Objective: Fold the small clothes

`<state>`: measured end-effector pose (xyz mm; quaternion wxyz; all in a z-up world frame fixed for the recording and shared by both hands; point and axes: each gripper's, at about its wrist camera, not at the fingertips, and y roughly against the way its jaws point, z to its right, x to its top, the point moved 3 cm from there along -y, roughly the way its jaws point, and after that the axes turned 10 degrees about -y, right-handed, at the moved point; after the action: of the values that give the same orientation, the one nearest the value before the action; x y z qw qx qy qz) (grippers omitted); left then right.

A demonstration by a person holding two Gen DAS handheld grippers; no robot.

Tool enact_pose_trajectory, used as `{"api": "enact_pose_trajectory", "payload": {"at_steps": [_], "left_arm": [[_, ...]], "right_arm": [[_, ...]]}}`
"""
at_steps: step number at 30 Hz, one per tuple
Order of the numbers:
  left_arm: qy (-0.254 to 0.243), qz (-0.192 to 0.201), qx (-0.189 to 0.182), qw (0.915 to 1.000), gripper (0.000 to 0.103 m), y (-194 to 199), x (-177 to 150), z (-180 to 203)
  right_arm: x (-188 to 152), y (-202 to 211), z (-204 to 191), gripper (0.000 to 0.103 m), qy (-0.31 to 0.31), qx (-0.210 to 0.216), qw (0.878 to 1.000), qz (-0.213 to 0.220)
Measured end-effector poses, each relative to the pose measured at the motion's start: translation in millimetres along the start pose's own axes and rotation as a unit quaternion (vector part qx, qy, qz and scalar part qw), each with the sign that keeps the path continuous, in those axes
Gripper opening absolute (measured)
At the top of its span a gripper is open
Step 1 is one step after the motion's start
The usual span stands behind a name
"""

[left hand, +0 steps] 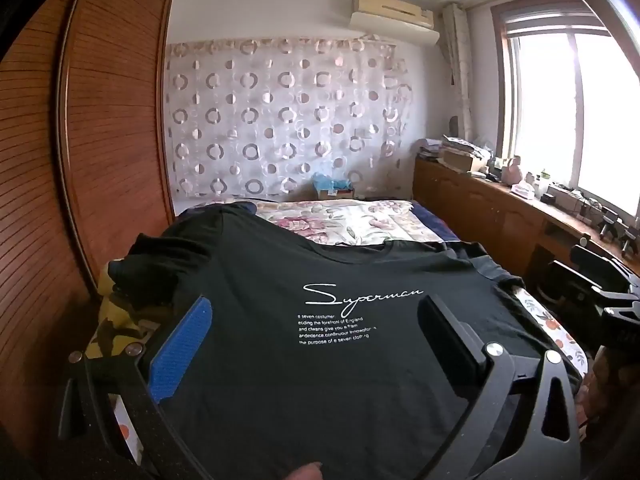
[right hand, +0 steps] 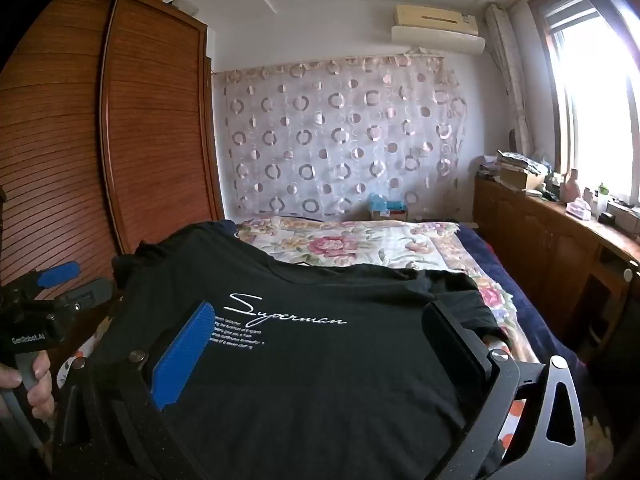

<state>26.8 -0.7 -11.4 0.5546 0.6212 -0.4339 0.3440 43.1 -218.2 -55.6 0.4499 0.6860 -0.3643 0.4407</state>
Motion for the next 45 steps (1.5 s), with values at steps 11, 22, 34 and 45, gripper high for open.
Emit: {"api": "enact_pose_trajectory", "payload": {"at_steps": [11,22,34,45], "left_arm": [[0.007,-0.004,0.002,1.0,0.103,-1.9,-0.1,-0.6],[0.008,-0.002,0.003,1.0,0.103,-1.7,-0.1,-0.7],[0.007,-0.002,0.003,1.0,0.103,4.2,2.2,-0.7],[0.007,-0.002,0.002,1.0,0.103,4.6,2.9,-0.8]], "right_arm": [[-0.1,1.8,0.6,0.103,0.0,-0.001,1.0,-0.001],[1.1,3.3,1.8,0.103,-0.004,0.001,1.0,0.0],[0.4,-0.1,-0.3,0.103,-0.007,0.001,1.0,0.0],[1.2,-0.7,-0.6,0.103,-0.008,0.001,1.0,0.0]]}}
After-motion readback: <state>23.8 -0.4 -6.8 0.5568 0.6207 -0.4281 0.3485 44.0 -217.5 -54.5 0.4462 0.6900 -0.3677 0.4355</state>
